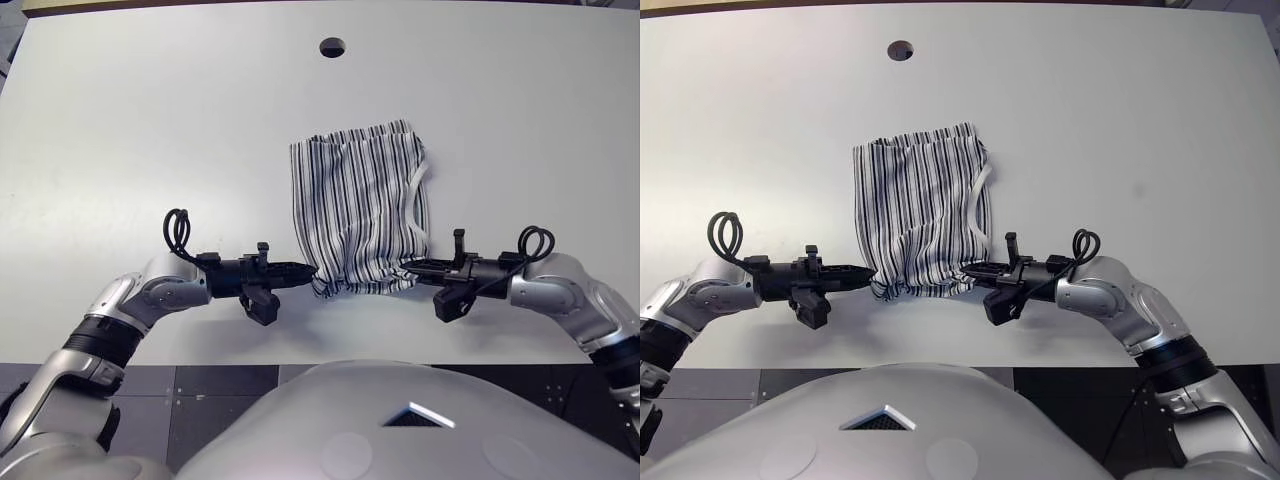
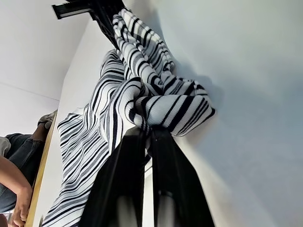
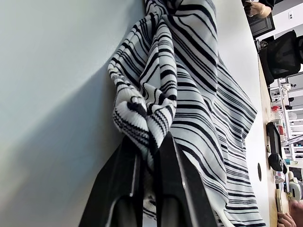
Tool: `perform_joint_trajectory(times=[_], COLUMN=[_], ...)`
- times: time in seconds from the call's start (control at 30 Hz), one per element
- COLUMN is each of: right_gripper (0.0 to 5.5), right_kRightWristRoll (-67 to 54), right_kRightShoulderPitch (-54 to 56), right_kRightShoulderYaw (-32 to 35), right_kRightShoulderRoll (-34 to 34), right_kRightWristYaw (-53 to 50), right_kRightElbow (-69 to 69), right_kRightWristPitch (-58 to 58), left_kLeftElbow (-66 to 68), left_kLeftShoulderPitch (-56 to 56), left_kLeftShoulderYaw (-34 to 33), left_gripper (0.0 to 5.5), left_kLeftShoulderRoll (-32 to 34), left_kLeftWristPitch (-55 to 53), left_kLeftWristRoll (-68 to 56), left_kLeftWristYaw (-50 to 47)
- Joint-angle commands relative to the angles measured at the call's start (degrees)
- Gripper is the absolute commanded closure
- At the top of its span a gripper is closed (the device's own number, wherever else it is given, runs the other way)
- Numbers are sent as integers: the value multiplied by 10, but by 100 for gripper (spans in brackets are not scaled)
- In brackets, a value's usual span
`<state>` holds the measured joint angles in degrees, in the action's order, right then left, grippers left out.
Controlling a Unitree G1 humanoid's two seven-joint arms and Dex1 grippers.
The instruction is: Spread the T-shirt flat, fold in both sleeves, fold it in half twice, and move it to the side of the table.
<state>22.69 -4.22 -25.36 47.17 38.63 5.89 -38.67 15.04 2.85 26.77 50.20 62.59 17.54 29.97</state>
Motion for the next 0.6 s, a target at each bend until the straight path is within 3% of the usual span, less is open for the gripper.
perform_joint_trajectory(times=[0.03, 0.3, 0.6], right_gripper=[539, 539, 539], right_kRightWristRoll=[-81, -183, -254], right_kRightShoulderPitch=[-46, -43, 68], right_kRightShoulderYaw=[25, 40, 60], right_kRightShoulderRoll=[49, 46, -95], right_kRightWristYaw=[33, 72, 42], right_kRightElbow=[46, 73, -6], right_kRightWristPitch=[14, 42, 161], left_kLeftElbow=[-15, -51, -167], left_kLeftShoulderPitch=[86, 146, 87], left_kLeftShoulderYaw=[-24, -63, -104], left_gripper=[540, 540, 540], left_kLeftShoulderRoll=[50, 45, -63], left_kLeftWristPitch=[-40, -100, -298], left_kLeftWristRoll=[-46, -152, -303], left_kLeftWristYaw=[9, 24, 21])
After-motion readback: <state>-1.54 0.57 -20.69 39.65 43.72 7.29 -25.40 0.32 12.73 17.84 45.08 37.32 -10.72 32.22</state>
